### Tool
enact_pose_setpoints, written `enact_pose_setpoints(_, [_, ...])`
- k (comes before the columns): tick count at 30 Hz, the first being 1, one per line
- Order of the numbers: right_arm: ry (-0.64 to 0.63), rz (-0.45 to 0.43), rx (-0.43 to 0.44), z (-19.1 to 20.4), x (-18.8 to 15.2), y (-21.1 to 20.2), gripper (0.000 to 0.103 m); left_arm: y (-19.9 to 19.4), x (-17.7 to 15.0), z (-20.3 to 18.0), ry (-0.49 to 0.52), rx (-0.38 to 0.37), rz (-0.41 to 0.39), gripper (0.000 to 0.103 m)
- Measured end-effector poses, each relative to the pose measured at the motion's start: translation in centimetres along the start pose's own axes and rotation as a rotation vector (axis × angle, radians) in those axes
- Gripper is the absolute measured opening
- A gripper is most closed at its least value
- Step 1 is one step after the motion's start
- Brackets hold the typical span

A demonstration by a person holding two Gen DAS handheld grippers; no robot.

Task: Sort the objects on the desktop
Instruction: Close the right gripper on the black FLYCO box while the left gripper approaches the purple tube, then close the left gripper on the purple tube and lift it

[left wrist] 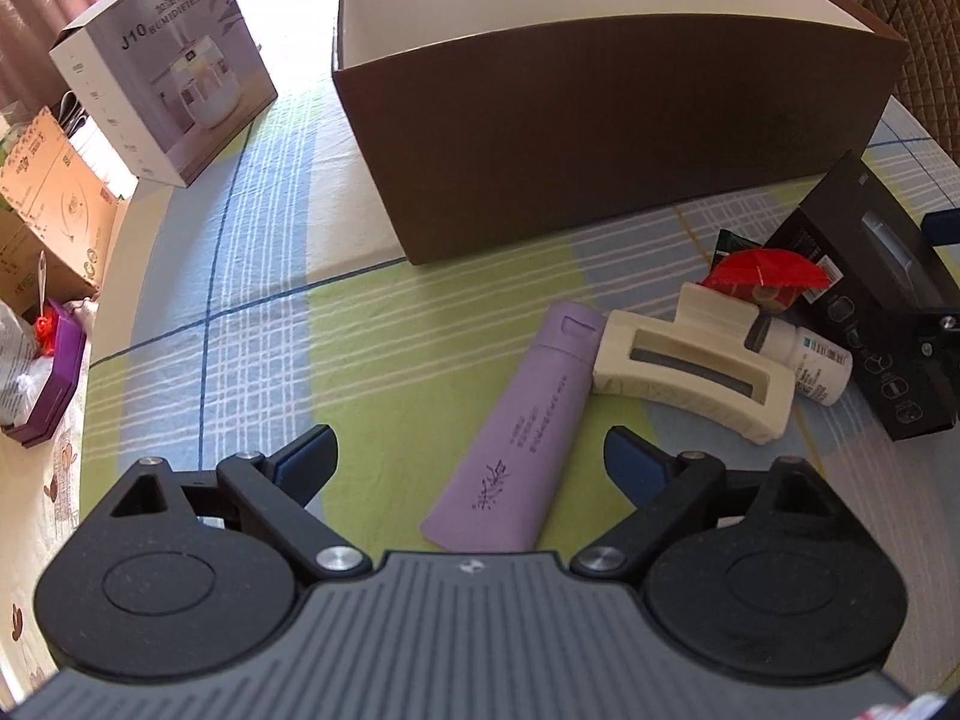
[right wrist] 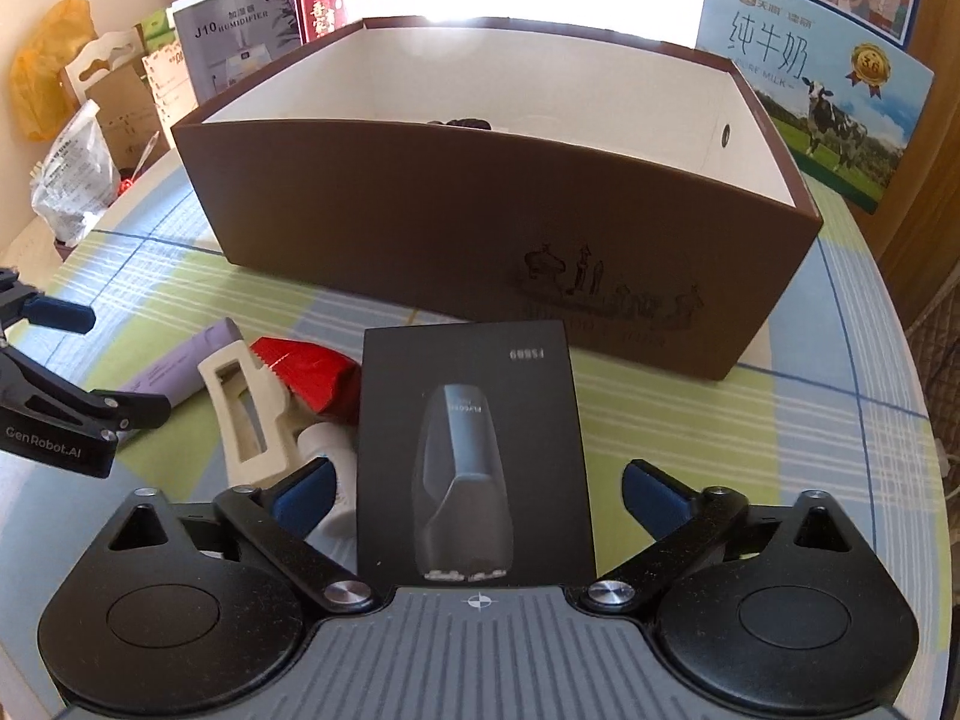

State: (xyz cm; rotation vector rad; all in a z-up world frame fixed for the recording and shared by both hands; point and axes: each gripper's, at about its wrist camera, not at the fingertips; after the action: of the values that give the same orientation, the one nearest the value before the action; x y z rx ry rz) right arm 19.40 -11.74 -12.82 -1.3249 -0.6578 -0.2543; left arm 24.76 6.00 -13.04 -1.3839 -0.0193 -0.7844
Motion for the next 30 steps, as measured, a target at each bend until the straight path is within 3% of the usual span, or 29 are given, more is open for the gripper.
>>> enact_pose_setpoints(1, [-0.007,-0.002,-0.001,0.0,0.0,0.1,0.076,0.2,0.1,0.0,0.004,-0.004,0.001,0.090])
enact_pose_setpoints(4, [0.001,-0.015,-0.009,-0.3,-0.1,0.0,0.076,0.8,0.4,0.0,0.015,-0.014,0.004,0.087])
enact_pose_setpoints(6, [0.037,-0.033,-0.023,-0.9,-0.4,-0.4,0.076,1.0,0.5,0.0,0.023,-0.022,0.002,0.079])
enact_pose_setpoints(13, [0.160,-0.019,-0.100,-4.5,-1.3,-2.3,0.076,1.9,0.6,0.1,0.020,-0.061,0.014,0.065])
enact_pose_setpoints(18, [0.215,-0.003,-0.153,-6.8,-2.4,-3.3,0.076,1.9,0.7,0.8,-0.072,-0.110,0.022,0.032])
enact_pose_setpoints(24, [0.238,0.002,-0.172,-8.0,-3.1,-4.0,0.076,1.6,-0.1,2.4,-0.243,-0.110,0.070,0.031])
enact_pose_setpoints(28, [0.228,0.006,-0.177,-8.2,-3.2,-3.9,0.076,1.7,-0.2,2.3,-0.235,-0.095,0.073,0.032])
enact_pose_setpoints(30, [0.219,0.014,-0.181,-8.1,-3.2,-3.5,0.076,1.9,0.2,1.9,-0.212,-0.069,0.079,0.040])
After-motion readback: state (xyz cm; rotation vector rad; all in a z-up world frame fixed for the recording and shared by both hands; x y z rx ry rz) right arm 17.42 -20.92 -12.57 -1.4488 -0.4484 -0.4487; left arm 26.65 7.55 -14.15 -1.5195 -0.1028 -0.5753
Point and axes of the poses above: each gripper's, at about its wrist camera, not at the fingertips, and y roughly the way its jaws point, z to its left, x to its top, and after that the axes turned 8 degrees about y, right-handed
